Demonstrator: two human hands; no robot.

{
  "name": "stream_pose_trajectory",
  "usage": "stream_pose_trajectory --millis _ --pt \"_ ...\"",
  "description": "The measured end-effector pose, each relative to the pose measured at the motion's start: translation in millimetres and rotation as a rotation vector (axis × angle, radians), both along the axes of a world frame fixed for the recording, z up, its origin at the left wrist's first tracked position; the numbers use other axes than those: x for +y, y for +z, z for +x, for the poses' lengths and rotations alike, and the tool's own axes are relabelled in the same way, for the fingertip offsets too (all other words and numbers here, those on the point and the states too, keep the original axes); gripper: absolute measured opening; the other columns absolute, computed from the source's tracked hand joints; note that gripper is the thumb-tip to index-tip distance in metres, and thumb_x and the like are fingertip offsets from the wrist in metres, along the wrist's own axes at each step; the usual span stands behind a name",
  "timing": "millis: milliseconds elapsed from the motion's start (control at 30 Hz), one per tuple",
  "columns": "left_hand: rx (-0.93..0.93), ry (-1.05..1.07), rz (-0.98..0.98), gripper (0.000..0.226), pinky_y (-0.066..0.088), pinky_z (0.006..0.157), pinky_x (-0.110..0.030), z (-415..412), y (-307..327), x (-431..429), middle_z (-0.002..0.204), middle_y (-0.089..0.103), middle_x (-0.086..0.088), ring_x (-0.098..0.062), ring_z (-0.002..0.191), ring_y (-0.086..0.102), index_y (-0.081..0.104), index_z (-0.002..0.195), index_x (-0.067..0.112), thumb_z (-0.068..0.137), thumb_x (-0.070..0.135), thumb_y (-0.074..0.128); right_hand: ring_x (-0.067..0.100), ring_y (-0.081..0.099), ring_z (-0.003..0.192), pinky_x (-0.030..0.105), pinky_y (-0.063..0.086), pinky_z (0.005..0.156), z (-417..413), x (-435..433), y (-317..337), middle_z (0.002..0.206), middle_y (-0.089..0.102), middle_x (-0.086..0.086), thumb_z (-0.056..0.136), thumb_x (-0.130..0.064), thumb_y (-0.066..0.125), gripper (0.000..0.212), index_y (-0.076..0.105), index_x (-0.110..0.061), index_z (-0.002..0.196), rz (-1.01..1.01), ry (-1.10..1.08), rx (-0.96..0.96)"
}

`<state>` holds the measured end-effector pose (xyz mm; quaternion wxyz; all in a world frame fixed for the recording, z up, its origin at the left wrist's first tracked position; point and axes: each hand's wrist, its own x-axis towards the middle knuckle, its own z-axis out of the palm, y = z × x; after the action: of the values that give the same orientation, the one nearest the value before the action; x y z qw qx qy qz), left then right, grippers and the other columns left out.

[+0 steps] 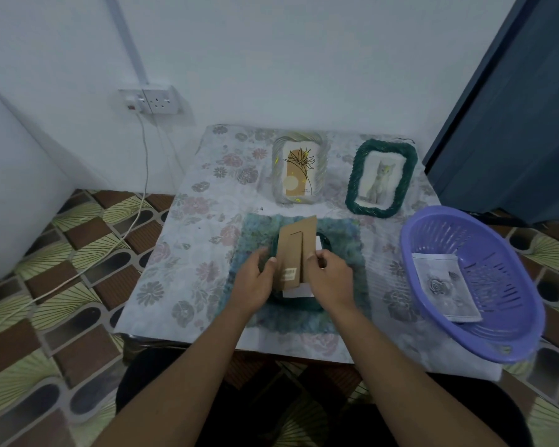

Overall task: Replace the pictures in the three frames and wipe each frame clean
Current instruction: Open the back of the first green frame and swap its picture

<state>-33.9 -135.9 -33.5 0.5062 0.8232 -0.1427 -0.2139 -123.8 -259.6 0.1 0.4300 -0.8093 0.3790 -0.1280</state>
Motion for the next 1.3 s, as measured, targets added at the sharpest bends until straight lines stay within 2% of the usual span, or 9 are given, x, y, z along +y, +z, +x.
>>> stream_pose_trajectory --millis 100,200,333,500,567,667,1000,1133,1300 --pt "0.226 0.225 -0.246 0.056 0.041 0.098 -0.031 4.0 7.8 3.5 0.131 0.052 0.004 -0.012 0.113 0.053 0.026 0.152 0.024 0.102 0.032 0.051 0.000 0.056 0.068 0.009 0.041 0.059 6.1 14.4 3.0 0.076 0.063 -0.008 0.103 -0.026 0.050 0.025 0.067 -0.015 0.087 0.051 0.094 -0.142" --pt "0.322 0.343 -0.304 0.057 0.053 0.092 -0.042 15.2 3.8 17.3 0.123 0.059 -0.002 -0.017 0.103 0.062 0.030 0.148 0.023 0.098 0.024 0.058 -0.001 0.057 0.069 0.013 0.042 0.062 16.6 33.4 -1.4 0.085 0.069 -0.005 0.102 -0.024 0.053 0.023 0.072 -0.012 0.098 0.055 0.189 -0.151" --pt "0.193 0.380 -0.131 0.052 0.054 0.092 -0.047 33.2 -3.7 42.6 0.126 0.061 -0.009 -0.024 0.104 0.063 0.041 0.142 0.016 0.095 0.020 0.063 0.010 0.056 0.091 0.021 0.044 0.076 34.0 58.2 -6.3 0.116 0.068 0.005 0.100 -0.025 0.057 0.035 0.056 -0.013 0.132 0.225 0.202 -0.002" --pt "0.034 0.292 0.174 0.054 0.045 0.098 -0.037 58.2 -8.2 72.6 0.137 0.044 -0.012 -0.028 0.117 0.050 0.043 0.140 0.010 0.092 0.023 0.063 0.014 0.052 0.099 0.027 0.041 0.083 56.7 80.3 -7.6 0.115 0.057 0.001 0.099 -0.020 0.052 0.035 0.051 -0.014 0.133 0.415 0.369 0.185" --pt "-0.014 0.264 0.285 0.056 0.039 0.098 -0.035 64.9 -8.3 79.4 0.138 0.035 -0.018 -0.032 0.117 0.046 0.043 0.141 0.006 0.091 0.021 0.063 0.019 0.052 0.108 0.028 0.038 0.085 66.6 86.7 -8.2 0.126 0.056 0.005 0.098 -0.017 0.047 0.036 0.053 -0.012 0.134 0.419 0.408 0.253" --pt "-0.076 0.216 0.380 0.056 0.040 0.100 -0.039 71.1 -11.8 86.0 0.136 0.035 -0.022 -0.039 0.119 0.046 0.044 0.139 0.002 0.091 0.022 0.064 0.028 0.052 0.101 0.031 0.036 0.078 77.2 95.7 -12.9 0.113 0.056 0.013 0.094 -0.010 0.043 0.022 0.057 -0.004 0.110 0.387 0.425 0.333" --pt "-0.250 0.111 0.556 0.064 0.033 0.106 -0.054 71.5 -18.8 93.7 0.140 0.041 -0.024 -0.042 0.131 0.035 0.034 0.147 0.011 0.093 0.032 0.061 0.029 0.045 0.134 0.039 0.041 0.111 80.1 96.0 -23.3 0.145 0.050 0.014 0.088 -0.001 0.053 0.060 0.045 -0.007 0.147 0.221 0.488 0.365" --pt "-0.343 -0.016 0.672 0.048 0.037 0.104 -0.049 73.0 -6.8 90.1 0.142 0.042 -0.018 -0.039 0.129 0.037 0.046 0.140 0.012 0.095 0.028 0.055 0.024 0.053 0.122 0.030 0.045 0.099 71.9 85.2 -21.0 0.135 0.056 0.012 0.088 0.002 0.053 0.051 0.053 -0.007 0.138 0.230 0.483 0.265" --pt "-0.529 -0.325 0.487 0.036 0.041 0.096 -0.040 57.4 0.2 66.5 0.130 0.056 -0.008 -0.031 0.119 0.049 0.062 0.124 0.017 0.094 0.017 0.044 0.012 0.056 0.097 0.008 0.042 0.075 51.0 61.5 -18.0 0.109 0.063 0.002 0.091 0.003 0.051 0.032 0.064 -0.010 0.117 0.248 0.267 -0.011"
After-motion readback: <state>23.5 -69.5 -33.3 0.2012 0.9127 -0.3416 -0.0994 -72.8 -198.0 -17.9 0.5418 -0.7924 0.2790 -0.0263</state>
